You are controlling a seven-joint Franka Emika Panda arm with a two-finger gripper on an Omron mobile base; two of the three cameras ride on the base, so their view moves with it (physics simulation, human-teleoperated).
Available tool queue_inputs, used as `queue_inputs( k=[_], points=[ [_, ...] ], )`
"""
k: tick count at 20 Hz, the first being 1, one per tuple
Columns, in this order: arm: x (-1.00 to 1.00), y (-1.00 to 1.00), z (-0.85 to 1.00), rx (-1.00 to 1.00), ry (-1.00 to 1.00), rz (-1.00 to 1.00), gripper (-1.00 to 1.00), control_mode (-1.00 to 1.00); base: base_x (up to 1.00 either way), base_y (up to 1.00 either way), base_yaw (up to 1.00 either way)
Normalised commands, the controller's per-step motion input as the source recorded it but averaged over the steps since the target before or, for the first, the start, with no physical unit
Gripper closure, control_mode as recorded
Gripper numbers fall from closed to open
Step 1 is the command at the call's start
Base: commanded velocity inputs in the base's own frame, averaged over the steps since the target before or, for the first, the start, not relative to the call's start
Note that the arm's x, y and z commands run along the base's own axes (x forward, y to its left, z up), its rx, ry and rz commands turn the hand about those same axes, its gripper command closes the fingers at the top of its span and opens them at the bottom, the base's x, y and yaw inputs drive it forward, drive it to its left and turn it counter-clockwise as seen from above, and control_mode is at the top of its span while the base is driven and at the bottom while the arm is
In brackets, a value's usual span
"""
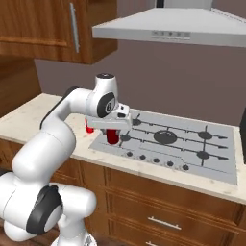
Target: Four empty soda cans are scattered around the kitchen. Gather all the cans and cluster them next to the stove for recycling.
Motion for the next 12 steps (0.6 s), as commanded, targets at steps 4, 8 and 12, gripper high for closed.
queue_inputs(
  k=[4, 8, 12],
  points=[
    [0.00, 0.00, 0.00, 0.00, 0.00, 0.00, 1.00, 1.00, 0.17, 0.55, 0.00],
    [0.00, 0.00, 0.00, 0.00, 0.00, 0.00, 1.00, 1.00, 0.11, 0.49, 0.00],
    [0.00, 0.00, 0.00, 0.00, 0.00, 0.00, 1.00, 1.00, 0.25, 0.39, 0.00]
  ],
)
